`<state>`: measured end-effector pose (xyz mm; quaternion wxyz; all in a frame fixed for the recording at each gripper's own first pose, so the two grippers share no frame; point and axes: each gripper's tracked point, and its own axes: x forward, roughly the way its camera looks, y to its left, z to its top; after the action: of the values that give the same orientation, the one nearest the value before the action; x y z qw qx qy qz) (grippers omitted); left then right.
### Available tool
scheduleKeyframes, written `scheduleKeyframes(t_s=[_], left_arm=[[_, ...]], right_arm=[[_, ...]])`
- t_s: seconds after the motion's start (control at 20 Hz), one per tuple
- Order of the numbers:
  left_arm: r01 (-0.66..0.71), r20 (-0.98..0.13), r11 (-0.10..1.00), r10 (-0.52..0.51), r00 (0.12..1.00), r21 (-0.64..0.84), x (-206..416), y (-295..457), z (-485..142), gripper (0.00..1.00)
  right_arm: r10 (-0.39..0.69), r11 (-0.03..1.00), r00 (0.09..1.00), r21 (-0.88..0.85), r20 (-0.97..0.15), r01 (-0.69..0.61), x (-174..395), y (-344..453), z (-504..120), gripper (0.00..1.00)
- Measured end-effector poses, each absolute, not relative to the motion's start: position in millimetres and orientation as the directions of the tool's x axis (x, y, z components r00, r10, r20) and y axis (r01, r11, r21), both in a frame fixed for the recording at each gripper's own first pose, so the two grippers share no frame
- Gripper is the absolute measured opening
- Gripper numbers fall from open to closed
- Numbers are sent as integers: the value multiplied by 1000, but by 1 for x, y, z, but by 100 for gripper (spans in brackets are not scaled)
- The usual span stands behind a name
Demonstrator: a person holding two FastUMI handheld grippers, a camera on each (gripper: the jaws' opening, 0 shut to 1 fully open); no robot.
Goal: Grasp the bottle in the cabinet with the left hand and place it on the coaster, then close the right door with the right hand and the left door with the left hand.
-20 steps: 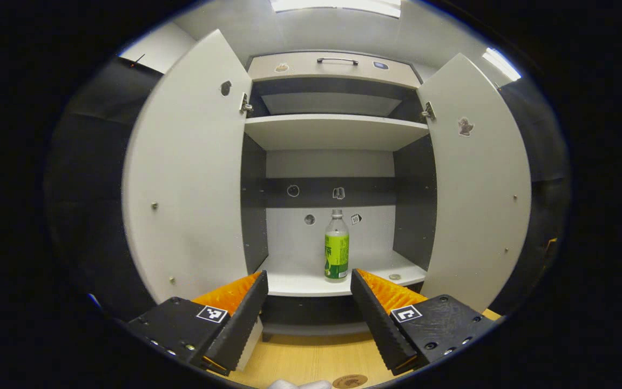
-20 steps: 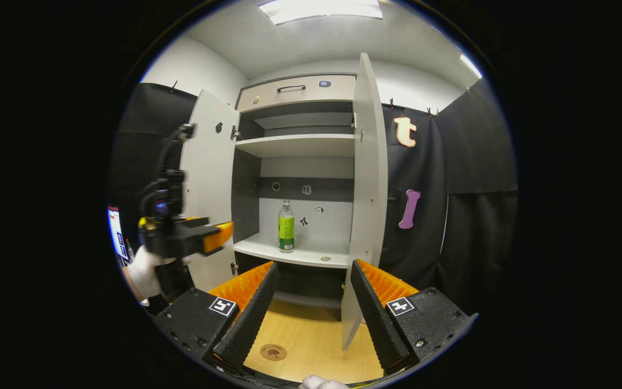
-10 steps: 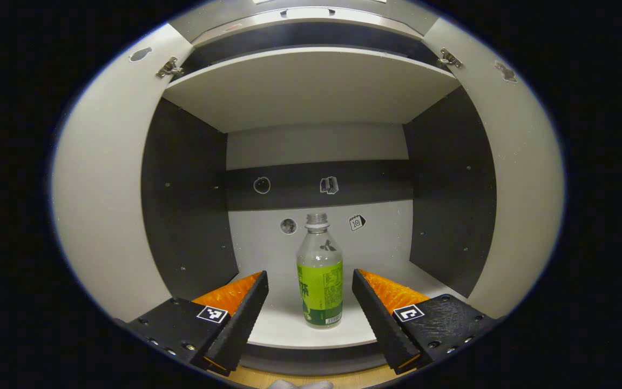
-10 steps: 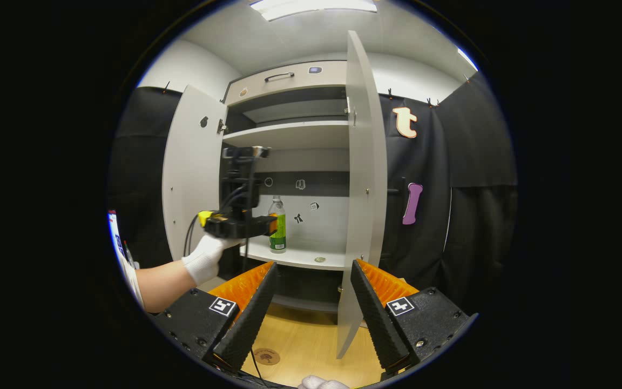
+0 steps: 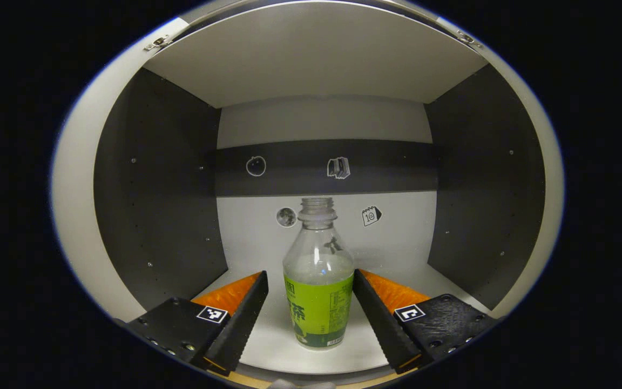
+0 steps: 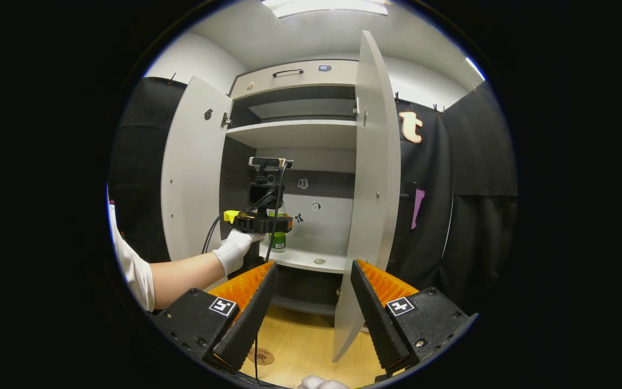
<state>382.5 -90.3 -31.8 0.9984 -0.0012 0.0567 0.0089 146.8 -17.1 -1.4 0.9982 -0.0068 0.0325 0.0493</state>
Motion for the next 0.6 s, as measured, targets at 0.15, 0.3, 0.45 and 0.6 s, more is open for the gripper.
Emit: scheduleKeyframes(t_s=[0.15,0.3,0.45,0.6], left_arm=[[-3,-137,1000,5,991,10,389,-96,-39,93],[2,-140,1000,-2,990,-1,383,-98,-37,75],[44,-112,999,-42,993,13,356,-101,-23,72],[83,-85,996,-81,993,27,313,-105,-14,72]], right_arm=[[102,995,992,-8,-77,-103,146,-12,-3,83],[95,995,993,-21,-67,-97,145,-12,1,83],[89,996,995,-21,-51,-90,142,-10,6,83],[77,997,996,-9,-52,-77,136,-11,2,83]])
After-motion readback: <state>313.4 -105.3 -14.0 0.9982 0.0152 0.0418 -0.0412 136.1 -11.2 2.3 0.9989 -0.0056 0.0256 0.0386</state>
